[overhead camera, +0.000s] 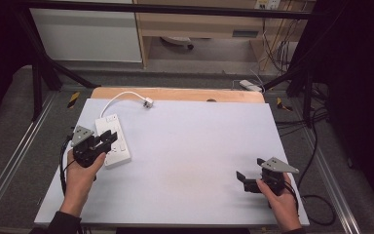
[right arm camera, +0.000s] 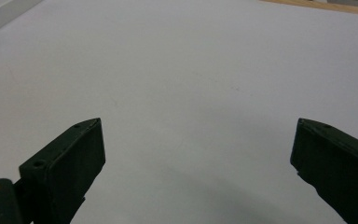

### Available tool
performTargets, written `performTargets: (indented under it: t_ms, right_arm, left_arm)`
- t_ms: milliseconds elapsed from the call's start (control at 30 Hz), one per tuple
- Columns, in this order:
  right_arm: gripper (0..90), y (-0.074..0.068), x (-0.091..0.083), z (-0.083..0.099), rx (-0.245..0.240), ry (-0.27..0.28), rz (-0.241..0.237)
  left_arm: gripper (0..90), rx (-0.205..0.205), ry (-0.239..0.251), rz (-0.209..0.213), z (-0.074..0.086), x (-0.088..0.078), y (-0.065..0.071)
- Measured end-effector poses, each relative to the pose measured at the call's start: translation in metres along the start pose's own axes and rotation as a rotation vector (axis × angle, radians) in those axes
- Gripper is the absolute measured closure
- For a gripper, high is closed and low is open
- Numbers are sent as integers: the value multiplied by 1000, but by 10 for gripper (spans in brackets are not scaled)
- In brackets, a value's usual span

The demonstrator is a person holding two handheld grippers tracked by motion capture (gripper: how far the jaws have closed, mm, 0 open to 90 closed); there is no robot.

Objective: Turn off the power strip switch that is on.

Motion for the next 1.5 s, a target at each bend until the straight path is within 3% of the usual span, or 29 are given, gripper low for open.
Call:
performTargets:
  t_ms: [500, 933, 1500]
  right_arm:
    - [33, 0, 0, 0, -5, 0, 2]
    - [34, 0, 0, 0, 0, -2, 1]
    - [34, 0, 0, 0, -1, -4, 1]
  left_arm:
    - [835, 49, -40, 28, 12, 6, 6]
    - [893, 37, -76, 28, 20, 10, 1]
    - [897, 32, -103, 8, 27, 12, -6]
Point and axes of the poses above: each handheld gripper's, and its own axes: x roughly forward along the jaws, z roughly out of its underside, y roughly to its right, the point moved 10 cm from there along x, roughly forward along the jaws, and after that the axes turned 10 degrees about -x, right-handed, at the moved point
